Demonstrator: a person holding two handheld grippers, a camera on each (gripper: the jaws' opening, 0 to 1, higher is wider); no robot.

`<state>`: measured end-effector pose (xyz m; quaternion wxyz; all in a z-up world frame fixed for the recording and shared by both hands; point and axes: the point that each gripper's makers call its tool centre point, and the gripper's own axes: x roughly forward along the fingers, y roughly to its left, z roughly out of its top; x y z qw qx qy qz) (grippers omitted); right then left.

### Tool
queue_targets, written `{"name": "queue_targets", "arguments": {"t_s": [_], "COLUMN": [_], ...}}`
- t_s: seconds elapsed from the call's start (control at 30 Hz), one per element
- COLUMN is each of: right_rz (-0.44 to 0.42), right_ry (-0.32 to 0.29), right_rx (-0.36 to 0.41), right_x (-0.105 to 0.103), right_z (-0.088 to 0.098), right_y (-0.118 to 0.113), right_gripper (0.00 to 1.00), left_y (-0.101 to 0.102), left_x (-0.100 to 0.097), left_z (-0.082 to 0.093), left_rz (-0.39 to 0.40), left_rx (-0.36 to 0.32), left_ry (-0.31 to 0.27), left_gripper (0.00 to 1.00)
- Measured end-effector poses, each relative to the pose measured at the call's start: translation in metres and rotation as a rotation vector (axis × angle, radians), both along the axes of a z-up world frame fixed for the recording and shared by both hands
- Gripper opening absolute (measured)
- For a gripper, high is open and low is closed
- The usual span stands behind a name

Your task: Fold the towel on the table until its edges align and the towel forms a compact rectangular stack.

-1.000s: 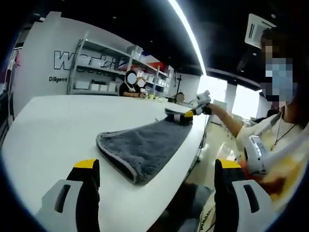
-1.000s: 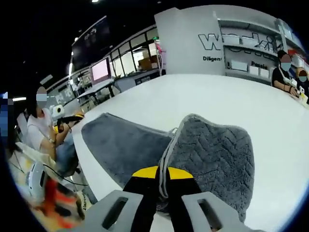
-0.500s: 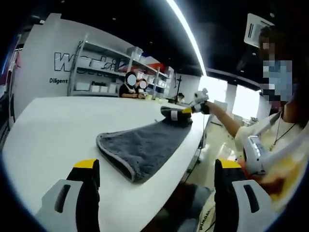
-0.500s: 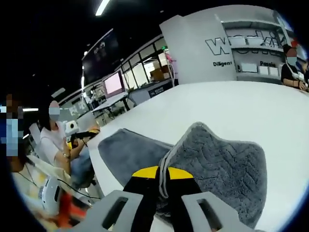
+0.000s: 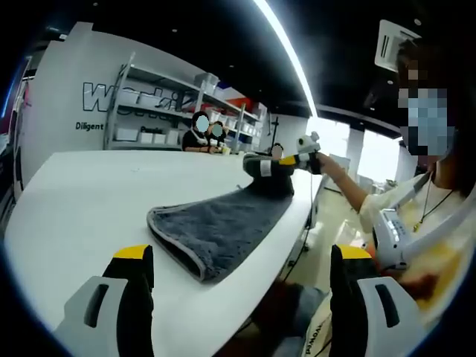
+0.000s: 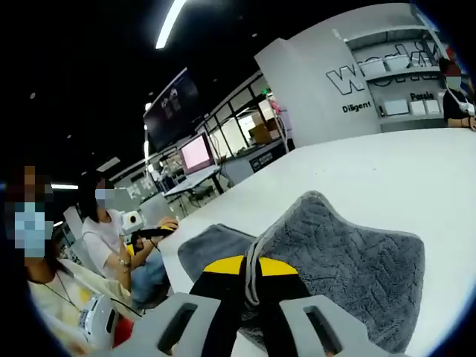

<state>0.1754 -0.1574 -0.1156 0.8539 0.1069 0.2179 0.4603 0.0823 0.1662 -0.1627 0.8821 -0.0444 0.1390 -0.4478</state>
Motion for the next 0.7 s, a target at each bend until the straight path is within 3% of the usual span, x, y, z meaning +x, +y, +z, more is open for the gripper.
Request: {"name": "queue_targets", "arguments": {"t_s": [0.2, 0.57, 0.7], "right_rz": [0.007, 0.075, 0.083], "right_ry": [-0.013, 0.035, 0.057], "right_rx": [-0.129, -0.325, -0.355], "right_x": [0.001, -0.001, 0.0], "right_z": [-0.025, -0.085, -0.099], "right_y": [0.007, 0.015, 0.019], "right_gripper": [0.02, 0.02, 0.03], "left_y": [-0.003, -0.01, -0.009], "left_x": [0.0, -0.001, -0.001], "left_z": [-0.001, -0.003, -0.003], "left_rz": [-0.006, -0.019, -0.019], "left_rx": [0.003, 0.006, 0.002], "left_ry": [0.001, 0.01, 0.01], "left_gripper": [0.97, 0.97, 0.97]}}
